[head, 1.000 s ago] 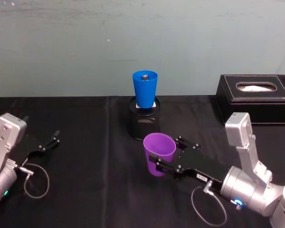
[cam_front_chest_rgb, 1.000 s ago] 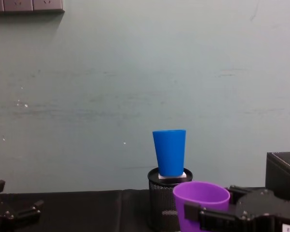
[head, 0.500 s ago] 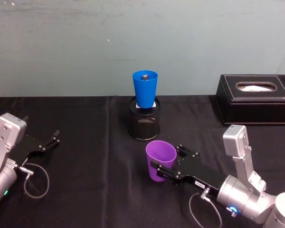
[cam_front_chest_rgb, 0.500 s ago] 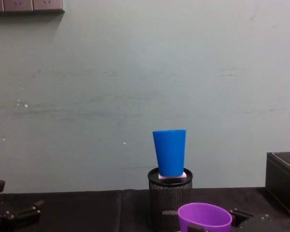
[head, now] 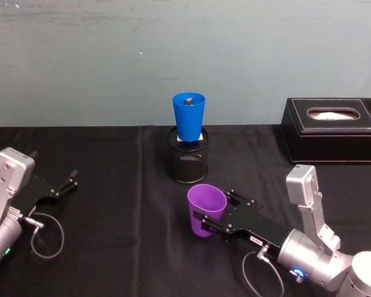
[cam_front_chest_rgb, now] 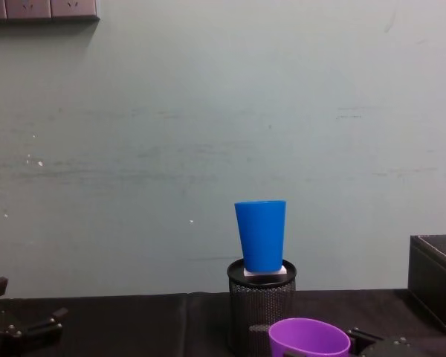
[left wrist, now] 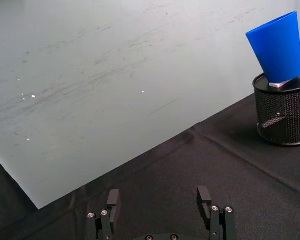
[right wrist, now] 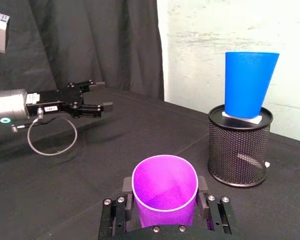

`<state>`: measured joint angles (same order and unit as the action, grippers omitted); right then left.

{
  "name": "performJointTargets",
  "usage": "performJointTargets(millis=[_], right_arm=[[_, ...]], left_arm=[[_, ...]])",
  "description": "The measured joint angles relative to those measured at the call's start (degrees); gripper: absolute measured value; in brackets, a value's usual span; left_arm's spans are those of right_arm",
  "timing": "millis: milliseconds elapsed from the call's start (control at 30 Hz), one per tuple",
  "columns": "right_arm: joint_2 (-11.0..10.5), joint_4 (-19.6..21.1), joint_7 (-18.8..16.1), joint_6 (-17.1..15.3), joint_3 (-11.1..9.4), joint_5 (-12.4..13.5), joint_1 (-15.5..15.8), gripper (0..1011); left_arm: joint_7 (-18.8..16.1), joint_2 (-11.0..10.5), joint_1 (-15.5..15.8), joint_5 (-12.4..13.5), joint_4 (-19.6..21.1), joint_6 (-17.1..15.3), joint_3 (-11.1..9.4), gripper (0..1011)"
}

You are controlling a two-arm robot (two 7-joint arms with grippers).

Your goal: Pick up one cup with a gripper and tap it against the other cup.

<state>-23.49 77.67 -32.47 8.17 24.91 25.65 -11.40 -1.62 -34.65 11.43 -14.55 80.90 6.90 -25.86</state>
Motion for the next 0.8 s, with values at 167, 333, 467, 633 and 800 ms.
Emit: performJointTargets(millis=[167, 333, 467, 633, 800], right_arm=[[0.58, -1.03, -0.26, 0.20, -0.04, 0.00, -0.55, 736], [1.18, -1.88, -0.41, 0.26, 0.05, -0.10, -1.16, 736], [1.71, -2.58, -0.50, 0.35, 0.29, -0.37, -1.68, 736], [2.22, -3.51, -0.52, 0.49, 0.55, -0.75, -2.29, 736], [2.81, -4.43, -0.53, 0.61, 0.86, -1.19, -2.85, 736]], left_arm=[[0.00, 0.00, 0.00, 0.00, 0.00, 0.00, 0.00, 1000], [0.00, 0.00, 0.00, 0.00, 0.00, 0.00, 0.00, 1000], [0.00, 0.00, 0.00, 0.00, 0.00, 0.00, 0.00, 1000], [0.00, 0.00, 0.00, 0.00, 0.00, 0.00, 0.00, 1000], [0.00, 0.00, 0.00, 0.00, 0.00, 0.00, 0.00, 1000]])
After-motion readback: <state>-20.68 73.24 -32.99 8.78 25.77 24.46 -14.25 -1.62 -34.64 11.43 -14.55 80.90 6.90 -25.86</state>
